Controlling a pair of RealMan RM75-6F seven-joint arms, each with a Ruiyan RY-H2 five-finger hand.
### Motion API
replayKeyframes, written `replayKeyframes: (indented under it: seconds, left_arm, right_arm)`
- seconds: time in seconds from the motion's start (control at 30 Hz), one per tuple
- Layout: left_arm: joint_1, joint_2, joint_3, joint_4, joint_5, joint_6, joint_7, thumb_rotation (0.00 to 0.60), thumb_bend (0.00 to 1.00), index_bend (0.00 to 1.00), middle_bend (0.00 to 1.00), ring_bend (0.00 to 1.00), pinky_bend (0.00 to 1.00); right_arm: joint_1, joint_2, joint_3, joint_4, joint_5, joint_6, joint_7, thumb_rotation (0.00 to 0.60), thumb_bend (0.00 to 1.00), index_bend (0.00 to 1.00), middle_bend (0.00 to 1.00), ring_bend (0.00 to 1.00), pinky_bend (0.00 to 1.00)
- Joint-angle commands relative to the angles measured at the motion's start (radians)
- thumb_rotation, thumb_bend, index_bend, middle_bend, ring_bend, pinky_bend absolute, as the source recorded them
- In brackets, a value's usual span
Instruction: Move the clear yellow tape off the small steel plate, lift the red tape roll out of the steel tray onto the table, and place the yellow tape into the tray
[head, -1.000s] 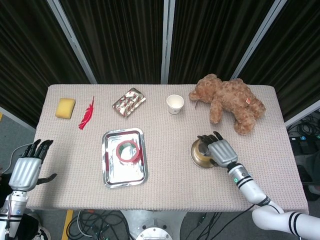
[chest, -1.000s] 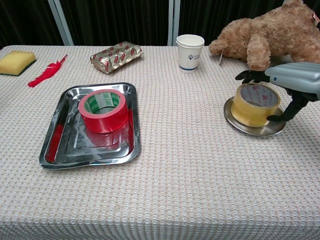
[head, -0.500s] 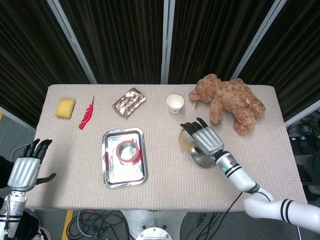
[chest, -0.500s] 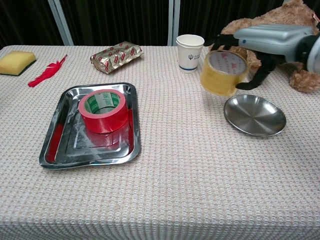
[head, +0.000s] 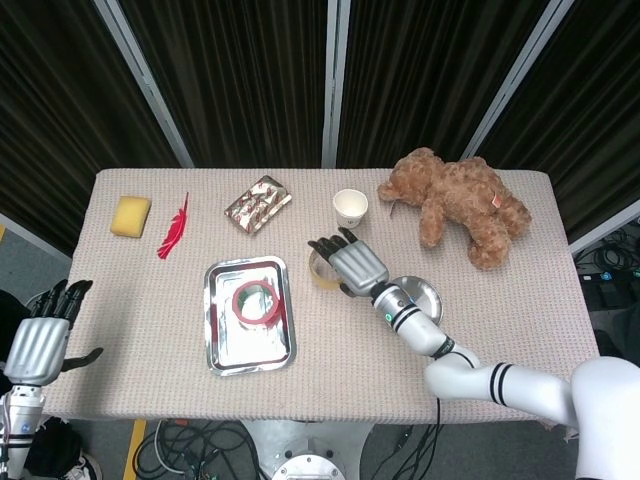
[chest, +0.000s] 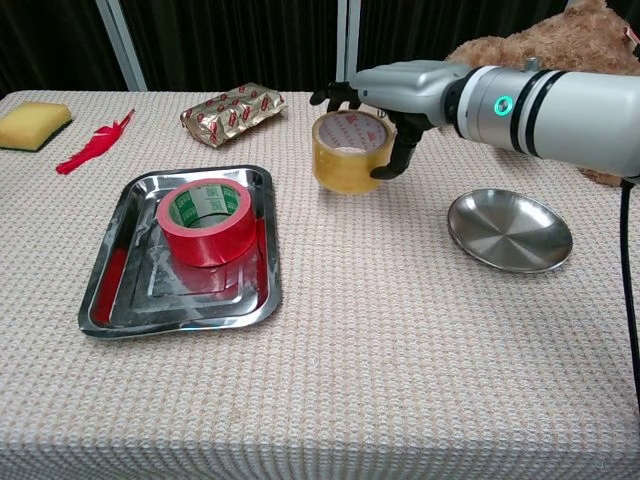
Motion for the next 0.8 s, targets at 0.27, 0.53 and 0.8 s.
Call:
replayKeyframes:
  seconds: [0.27,0.53,0.8]
  left_arm:
    - [0.002,0.002,0.008,0.019,-0.003,-0.019,-0.048,0.600,0.09,0.06,0.07,0.00,0.13]
    - [-0.001,0.007,0.003,0.018,-0.003,-0.020,-0.057,0.600,0.09,0.06,0.07,0.00,0.13]
    - [-0.037,0.012,-0.001,-0.018,0.023,-0.053,-0.036,0.600,0.09,0.06,0.07,0.00,0.13]
  right_arm:
    - [0.066,-0.073,-0.031,0.094,0.058,-0.038,-0.016,0.600,0.15,0.00,0.18,0.07,0.00]
    - [0.042,-0.064,-0.024,0.087,-0.044,0.010,0.113,0.600,0.00,0.00,0.00,0.00,0.00]
    - [-0.087,0.178,-0.032,-0.155,-0.178,0.211,0.157,0.600,0.00,0.00,0.00,0.00,0.00]
